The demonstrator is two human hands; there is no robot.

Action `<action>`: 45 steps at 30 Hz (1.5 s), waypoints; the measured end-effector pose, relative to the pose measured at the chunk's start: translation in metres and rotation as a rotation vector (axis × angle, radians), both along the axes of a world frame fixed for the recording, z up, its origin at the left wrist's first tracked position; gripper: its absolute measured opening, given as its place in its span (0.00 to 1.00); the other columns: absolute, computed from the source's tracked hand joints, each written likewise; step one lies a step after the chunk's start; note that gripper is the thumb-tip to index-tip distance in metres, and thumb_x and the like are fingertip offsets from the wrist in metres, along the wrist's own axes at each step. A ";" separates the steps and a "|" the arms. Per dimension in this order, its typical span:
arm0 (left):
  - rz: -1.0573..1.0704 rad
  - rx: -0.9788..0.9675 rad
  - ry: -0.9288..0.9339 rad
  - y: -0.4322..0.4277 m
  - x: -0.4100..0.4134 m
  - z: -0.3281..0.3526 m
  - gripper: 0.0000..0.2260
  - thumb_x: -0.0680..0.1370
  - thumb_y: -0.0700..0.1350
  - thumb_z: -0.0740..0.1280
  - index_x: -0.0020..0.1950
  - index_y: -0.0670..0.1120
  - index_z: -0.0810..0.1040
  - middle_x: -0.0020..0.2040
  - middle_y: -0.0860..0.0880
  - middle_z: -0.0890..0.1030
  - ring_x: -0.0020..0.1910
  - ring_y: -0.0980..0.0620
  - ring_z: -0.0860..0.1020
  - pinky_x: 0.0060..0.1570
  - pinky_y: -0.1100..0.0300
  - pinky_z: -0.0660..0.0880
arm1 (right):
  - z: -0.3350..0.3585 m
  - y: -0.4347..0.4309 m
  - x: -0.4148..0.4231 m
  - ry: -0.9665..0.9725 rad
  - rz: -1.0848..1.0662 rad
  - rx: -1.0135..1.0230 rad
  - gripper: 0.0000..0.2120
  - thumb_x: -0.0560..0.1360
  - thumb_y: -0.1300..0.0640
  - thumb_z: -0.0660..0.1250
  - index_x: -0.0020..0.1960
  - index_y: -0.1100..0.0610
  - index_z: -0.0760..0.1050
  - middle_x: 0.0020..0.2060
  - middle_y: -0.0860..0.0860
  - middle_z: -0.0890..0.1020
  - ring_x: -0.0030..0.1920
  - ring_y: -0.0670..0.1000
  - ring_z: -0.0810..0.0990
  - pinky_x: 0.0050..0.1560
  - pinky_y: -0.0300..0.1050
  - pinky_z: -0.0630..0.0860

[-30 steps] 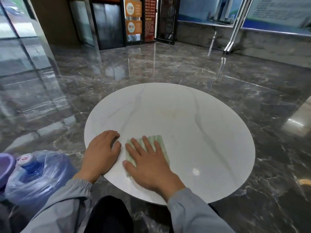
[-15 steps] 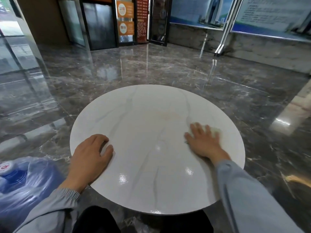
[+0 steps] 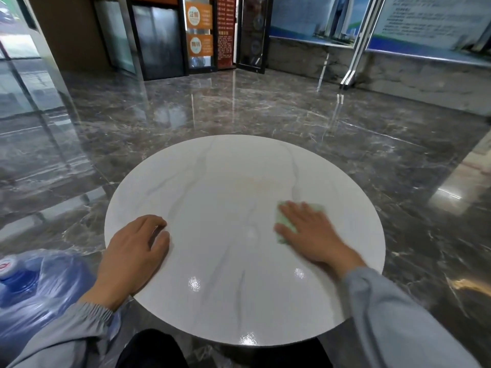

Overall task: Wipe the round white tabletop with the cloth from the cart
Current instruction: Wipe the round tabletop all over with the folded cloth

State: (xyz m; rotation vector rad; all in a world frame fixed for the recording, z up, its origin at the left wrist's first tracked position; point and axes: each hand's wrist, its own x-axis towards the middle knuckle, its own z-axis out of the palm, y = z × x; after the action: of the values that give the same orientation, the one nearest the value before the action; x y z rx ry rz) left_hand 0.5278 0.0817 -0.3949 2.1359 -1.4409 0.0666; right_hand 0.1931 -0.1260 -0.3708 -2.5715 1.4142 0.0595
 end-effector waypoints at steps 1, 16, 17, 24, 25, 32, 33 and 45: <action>0.006 0.000 -0.011 -0.001 -0.001 0.000 0.14 0.80 0.58 0.59 0.59 0.54 0.77 0.58 0.55 0.80 0.55 0.49 0.78 0.55 0.54 0.71 | 0.001 -0.017 -0.027 0.018 -0.112 0.009 0.33 0.83 0.32 0.46 0.84 0.40 0.44 0.84 0.43 0.45 0.84 0.52 0.43 0.81 0.57 0.43; -0.016 0.009 -0.048 -0.001 0.001 0.002 0.15 0.79 0.58 0.58 0.58 0.53 0.76 0.56 0.55 0.80 0.54 0.49 0.79 0.56 0.51 0.73 | -0.004 0.089 0.175 -0.071 0.367 0.043 0.33 0.83 0.32 0.46 0.84 0.40 0.44 0.83 0.40 0.42 0.82 0.50 0.35 0.79 0.58 0.31; -0.019 0.004 -0.043 0.000 0.001 0.002 0.14 0.79 0.58 0.58 0.58 0.53 0.76 0.56 0.55 0.80 0.54 0.50 0.78 0.56 0.52 0.73 | -0.003 0.085 0.169 -0.082 0.368 0.037 0.33 0.83 0.32 0.46 0.84 0.40 0.45 0.83 0.39 0.43 0.83 0.48 0.36 0.79 0.57 0.32; -0.048 0.032 -0.077 -0.001 0.001 0.003 0.16 0.78 0.58 0.58 0.58 0.51 0.77 0.56 0.55 0.79 0.54 0.49 0.78 0.55 0.51 0.73 | -0.001 -0.009 0.046 -0.041 -0.001 0.027 0.32 0.82 0.30 0.46 0.83 0.38 0.45 0.84 0.40 0.45 0.83 0.49 0.41 0.81 0.59 0.41; -0.055 0.046 -0.098 -0.005 0.001 0.004 0.16 0.78 0.59 0.59 0.57 0.51 0.76 0.55 0.55 0.78 0.53 0.49 0.78 0.55 0.50 0.73 | 0.000 -0.022 0.027 -0.024 -0.074 0.023 0.32 0.82 0.31 0.46 0.83 0.38 0.45 0.84 0.40 0.45 0.83 0.50 0.42 0.80 0.59 0.41; -0.079 0.086 -0.118 -0.028 0.011 0.007 0.18 0.77 0.65 0.58 0.58 0.57 0.76 0.58 0.59 0.75 0.60 0.52 0.74 0.60 0.51 0.65 | 0.001 -0.075 0.015 -0.039 -0.271 0.046 0.33 0.82 0.32 0.46 0.84 0.41 0.46 0.84 0.42 0.45 0.83 0.52 0.41 0.80 0.62 0.40; -0.075 0.089 -0.114 -0.028 0.011 0.006 0.18 0.77 0.65 0.58 0.59 0.58 0.75 0.59 0.60 0.74 0.61 0.53 0.72 0.60 0.52 0.63 | 0.001 -0.081 0.025 -0.038 -0.283 0.057 0.33 0.82 0.32 0.46 0.84 0.41 0.46 0.84 0.42 0.44 0.83 0.53 0.40 0.80 0.62 0.39; -0.070 0.102 -0.124 -0.029 0.010 -0.001 0.17 0.77 0.65 0.60 0.61 0.59 0.72 0.61 0.60 0.71 0.63 0.55 0.69 0.62 0.54 0.60 | 0.004 -0.027 0.242 -0.073 0.261 0.090 0.33 0.82 0.32 0.45 0.84 0.41 0.46 0.84 0.41 0.43 0.83 0.52 0.38 0.79 0.61 0.34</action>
State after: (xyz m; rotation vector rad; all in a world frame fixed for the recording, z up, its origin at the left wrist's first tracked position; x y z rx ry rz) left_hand 0.5377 0.0526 -0.3955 2.1945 -1.6209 0.1028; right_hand 0.4354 -0.1529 -0.3669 -2.6369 1.0205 0.0664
